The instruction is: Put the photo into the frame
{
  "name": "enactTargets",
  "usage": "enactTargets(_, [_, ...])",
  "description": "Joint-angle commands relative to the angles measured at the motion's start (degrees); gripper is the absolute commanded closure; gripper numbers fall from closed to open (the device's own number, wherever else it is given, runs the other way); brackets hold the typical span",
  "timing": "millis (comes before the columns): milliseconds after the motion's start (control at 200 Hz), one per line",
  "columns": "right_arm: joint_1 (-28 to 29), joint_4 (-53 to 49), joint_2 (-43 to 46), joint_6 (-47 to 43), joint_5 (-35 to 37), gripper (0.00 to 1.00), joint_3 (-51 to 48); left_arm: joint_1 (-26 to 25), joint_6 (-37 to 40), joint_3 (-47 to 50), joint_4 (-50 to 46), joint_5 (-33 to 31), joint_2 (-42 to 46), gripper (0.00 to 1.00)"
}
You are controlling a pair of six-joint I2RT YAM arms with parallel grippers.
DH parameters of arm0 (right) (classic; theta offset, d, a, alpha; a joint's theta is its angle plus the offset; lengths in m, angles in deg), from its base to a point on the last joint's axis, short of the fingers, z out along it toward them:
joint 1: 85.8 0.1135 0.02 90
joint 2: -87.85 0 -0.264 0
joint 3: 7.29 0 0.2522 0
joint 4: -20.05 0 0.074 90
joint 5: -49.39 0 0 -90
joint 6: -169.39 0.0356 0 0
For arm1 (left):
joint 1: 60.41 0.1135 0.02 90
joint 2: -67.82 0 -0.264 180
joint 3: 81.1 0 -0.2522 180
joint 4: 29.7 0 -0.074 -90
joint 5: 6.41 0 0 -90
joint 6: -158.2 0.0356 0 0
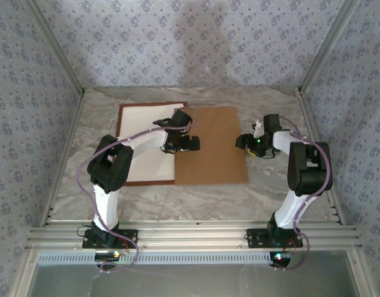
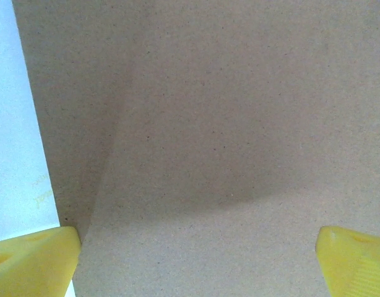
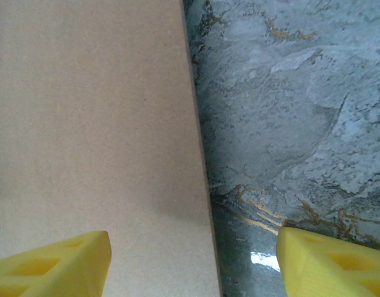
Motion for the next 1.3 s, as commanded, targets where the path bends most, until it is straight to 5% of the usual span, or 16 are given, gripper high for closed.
enactTargets(0, [0.03, 0.19, -1.05, -0.32, -2.49, 0.28, 1.39, 0.37, 0.81, 0.39, 0.17, -0.06, -2.13, 0.01])
enactTargets(340, [-0.13, 8.14, -3.39, 3.05, -15.61, 0.33, -0.94, 0.38, 0.71, 0.21, 0.25, 0.25, -2.15, 0.01])
enactTargets(645, [-2.90, 18.27, -6.04, 8.53, -26.00, 0.49, -4.94, 0.36, 0.20, 0.27, 0.81, 0.69, -2.15, 0.01])
enactTargets(1049, [-2.33, 20.44, -8.26, 10.03, -28.04, 0.42, -5.80, 0.29, -1.11, 0.74, 2.78, 2.62, -3.25, 0.02])
enactTargets(1294, [-2.59, 22.32, -7.74, 11.65, -29.38, 0.58, -6.17, 0.28, -1.11, 0.38, 2.78, 2.78, -3.12, 0.01])
